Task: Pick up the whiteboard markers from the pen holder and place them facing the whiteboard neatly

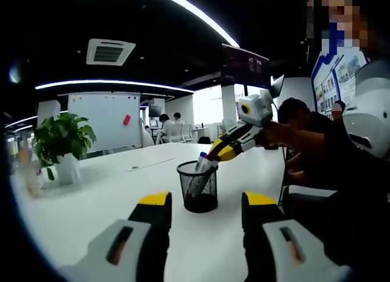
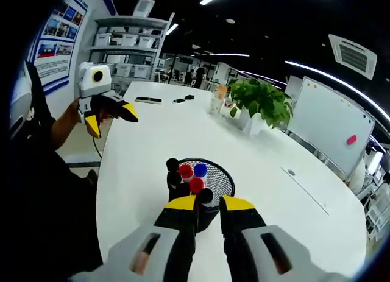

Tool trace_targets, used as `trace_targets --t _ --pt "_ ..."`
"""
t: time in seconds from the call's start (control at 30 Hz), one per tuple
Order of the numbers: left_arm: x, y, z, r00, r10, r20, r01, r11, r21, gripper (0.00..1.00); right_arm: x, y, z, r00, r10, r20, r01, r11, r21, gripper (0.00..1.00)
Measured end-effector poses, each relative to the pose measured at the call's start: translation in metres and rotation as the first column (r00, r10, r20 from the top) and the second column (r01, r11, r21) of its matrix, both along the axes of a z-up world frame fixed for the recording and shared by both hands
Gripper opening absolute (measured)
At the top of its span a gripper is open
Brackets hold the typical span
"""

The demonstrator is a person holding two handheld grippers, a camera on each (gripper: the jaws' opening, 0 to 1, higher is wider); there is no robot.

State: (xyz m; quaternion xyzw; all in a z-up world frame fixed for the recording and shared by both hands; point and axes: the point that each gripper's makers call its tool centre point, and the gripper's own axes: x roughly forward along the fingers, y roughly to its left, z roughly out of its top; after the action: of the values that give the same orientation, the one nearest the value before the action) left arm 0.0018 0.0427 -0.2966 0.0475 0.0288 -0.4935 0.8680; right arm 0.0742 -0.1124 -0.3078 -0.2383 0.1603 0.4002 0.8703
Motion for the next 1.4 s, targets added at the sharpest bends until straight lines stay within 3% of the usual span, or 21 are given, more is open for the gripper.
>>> trace_targets --t 0.2,0.63,0.97,1.4 --pt "0.001 0.002 0.001 1.000 0.011 0.004 -0.011 1.000 0.006 0.47 0.001 0.000 -0.002 0.999 -0.010 -0.035 0.010 1.000 -0.002 0.18" --pt "0.000 0.001 -0.001 1.000 0.009 -0.006 -0.009 1.000 0.006 0.46 0.001 0.007 -0.002 1.000 -0.006 -0.029 0.006 1.000 -0.022 0.17" --pt "-0.001 0.005 0.011 1.000 0.007 0.008 -0.006 0.998 -0.069 0.42 0.004 0.007 -0.003 0.999 -0.009 -0.036 0.008 0.999 -0.035 0.15" --pt "-0.002 0.002 0.008 1.000 0.000 -0.002 0.000 0.998 -0.060 0.41 0.004 0.007 -0.001 0.998 -0.020 -0.053 0.018 0.999 -0.042 0.14"
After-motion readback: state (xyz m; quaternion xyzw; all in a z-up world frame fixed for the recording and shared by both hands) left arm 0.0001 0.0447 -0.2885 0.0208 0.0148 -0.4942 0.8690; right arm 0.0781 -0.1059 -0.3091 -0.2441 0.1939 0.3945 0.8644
